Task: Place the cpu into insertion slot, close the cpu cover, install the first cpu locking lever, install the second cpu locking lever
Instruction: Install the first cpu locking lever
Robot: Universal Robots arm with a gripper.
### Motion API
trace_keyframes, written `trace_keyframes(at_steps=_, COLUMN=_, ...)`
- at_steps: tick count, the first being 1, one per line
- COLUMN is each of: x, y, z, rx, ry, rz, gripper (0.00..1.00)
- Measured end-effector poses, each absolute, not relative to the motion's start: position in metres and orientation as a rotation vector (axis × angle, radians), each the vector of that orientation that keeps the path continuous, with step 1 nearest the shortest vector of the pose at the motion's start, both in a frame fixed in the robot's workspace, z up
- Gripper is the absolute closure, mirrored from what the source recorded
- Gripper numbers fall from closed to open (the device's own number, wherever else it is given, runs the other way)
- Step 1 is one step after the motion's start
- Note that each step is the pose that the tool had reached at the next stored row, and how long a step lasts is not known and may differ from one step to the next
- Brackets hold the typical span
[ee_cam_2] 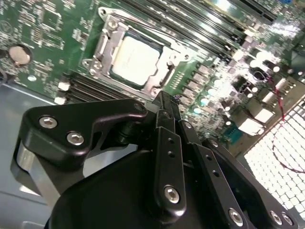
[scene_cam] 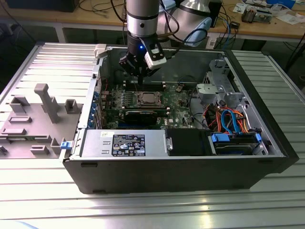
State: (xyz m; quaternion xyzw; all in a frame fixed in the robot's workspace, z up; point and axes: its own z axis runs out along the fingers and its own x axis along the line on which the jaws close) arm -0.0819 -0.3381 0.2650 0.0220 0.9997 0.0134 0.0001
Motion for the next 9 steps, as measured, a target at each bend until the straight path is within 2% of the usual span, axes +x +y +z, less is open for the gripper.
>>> trace_keyframes(at_steps=9, x=-0.108, y=-0.337, z=0.265, rx=-0.013, ry=3.136, rz=0.042, gripper=0.89)
